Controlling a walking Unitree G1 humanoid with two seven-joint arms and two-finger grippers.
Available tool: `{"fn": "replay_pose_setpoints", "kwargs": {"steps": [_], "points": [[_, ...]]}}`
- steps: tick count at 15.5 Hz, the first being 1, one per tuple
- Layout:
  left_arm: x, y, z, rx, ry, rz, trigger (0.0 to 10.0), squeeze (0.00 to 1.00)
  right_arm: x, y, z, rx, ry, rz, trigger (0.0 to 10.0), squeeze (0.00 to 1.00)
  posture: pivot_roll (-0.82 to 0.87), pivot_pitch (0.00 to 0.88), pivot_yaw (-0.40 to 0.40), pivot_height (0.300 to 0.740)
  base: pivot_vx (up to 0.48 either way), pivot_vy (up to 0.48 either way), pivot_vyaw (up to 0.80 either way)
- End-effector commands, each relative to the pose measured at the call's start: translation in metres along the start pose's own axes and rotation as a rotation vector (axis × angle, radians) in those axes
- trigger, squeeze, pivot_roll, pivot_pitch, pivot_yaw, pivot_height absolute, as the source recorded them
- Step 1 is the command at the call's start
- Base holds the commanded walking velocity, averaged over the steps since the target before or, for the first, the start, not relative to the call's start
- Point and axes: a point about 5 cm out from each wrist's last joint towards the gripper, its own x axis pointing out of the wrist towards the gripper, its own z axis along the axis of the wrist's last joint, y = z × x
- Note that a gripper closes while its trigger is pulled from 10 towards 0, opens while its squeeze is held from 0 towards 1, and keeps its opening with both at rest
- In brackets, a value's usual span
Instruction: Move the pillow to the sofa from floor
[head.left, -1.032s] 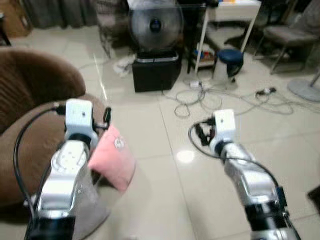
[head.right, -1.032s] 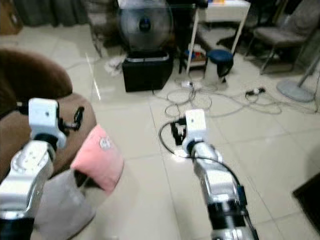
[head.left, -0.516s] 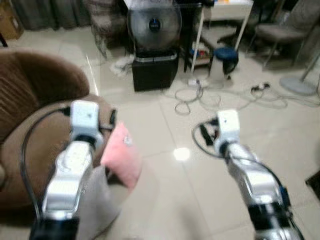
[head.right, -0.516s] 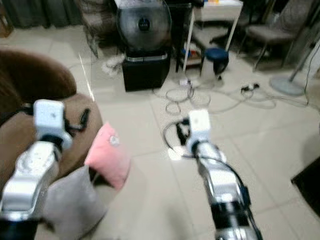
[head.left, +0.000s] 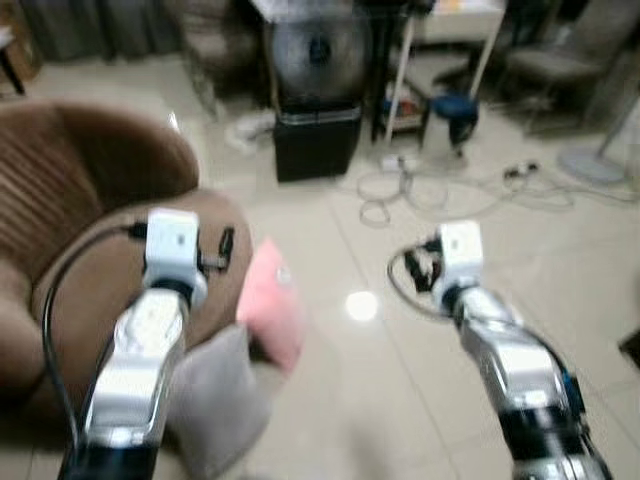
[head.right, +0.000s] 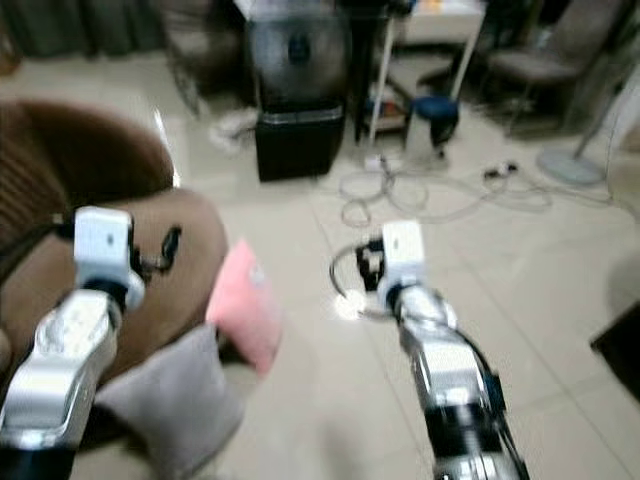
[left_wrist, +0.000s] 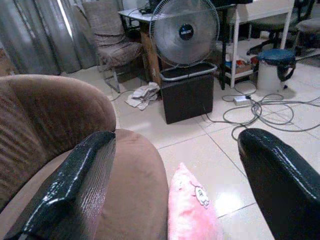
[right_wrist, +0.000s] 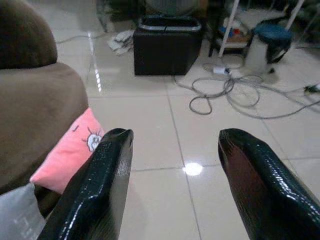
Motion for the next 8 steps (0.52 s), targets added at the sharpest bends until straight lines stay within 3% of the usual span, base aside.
{"fn": "replay_pose_setpoints", "kwargs": {"steps": [1,8], "points": [[-0.002,0.005,-0.004,0.019,0.012,0.011,10.0,0.00,0.001,0.005,0.001,-0.010,-0.019,0.020,10.0,0.00,0.04,0.000,-0.014,0.740,0.000,0.360,0.00],[-0.006,0.014,-0.014,0.042,0.040,0.021,10.0,0.00,0.000,0.006,-0.009,-0.025,0.001,0.034,10.0,0.00,0.05,0.000,-0.016,0.740,0.000,0.355,0.00]]}}
